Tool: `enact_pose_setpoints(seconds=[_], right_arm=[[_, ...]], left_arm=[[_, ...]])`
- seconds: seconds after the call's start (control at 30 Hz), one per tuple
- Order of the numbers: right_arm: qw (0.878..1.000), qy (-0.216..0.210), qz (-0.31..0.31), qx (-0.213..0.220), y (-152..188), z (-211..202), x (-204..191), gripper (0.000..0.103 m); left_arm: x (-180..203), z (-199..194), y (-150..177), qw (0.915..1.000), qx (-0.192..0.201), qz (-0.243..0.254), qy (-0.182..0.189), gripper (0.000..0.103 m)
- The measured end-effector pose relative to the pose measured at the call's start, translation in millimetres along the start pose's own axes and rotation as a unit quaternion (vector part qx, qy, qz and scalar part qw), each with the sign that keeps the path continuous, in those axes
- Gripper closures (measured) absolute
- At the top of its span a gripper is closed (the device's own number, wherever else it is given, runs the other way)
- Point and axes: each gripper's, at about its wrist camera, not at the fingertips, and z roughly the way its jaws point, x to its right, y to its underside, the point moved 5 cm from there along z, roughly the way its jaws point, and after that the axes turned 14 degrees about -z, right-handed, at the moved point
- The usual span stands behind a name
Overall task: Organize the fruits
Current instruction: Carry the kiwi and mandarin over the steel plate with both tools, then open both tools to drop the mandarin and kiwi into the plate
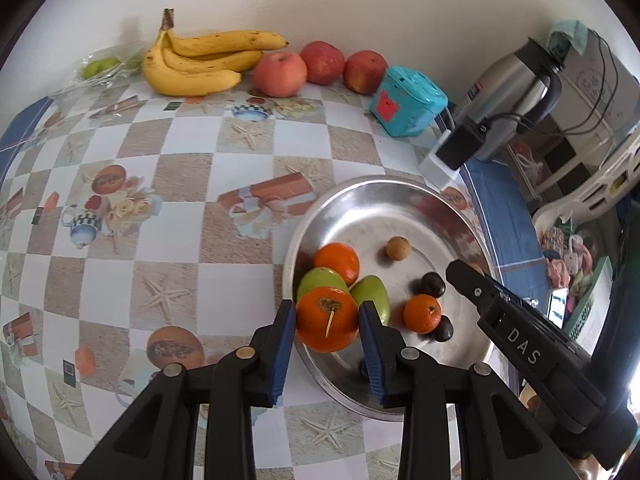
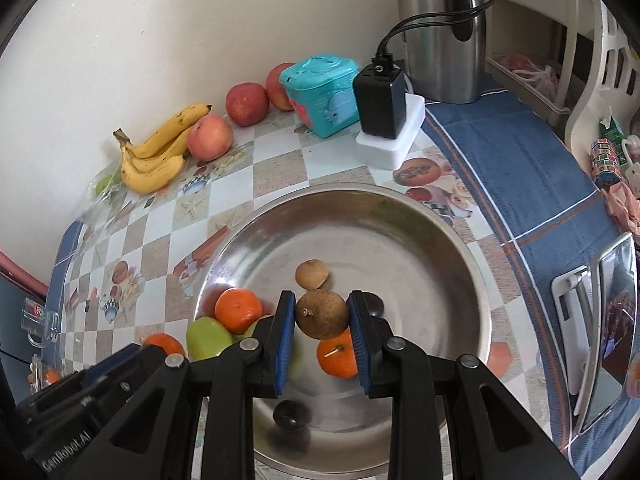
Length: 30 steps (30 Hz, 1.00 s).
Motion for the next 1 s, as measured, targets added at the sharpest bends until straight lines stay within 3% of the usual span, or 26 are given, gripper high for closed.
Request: enact_pose_setpoints(seconds=[0.77,1.0], right_arm=[[0.999,-0.005,-0.014,-0.03,5.6,15.0,-10.9,0.075],[1.0,-0.005,-0.006,-0.03,5.2,14.7,-7.8,0.066]], left_arm=[[7.0,7.6,10.0,0.9998,-0.013,0.01,-0.012,0.068],[7.5,7.4,10.5,0.9998,-0.014,0.01,-0.011,0.069]])
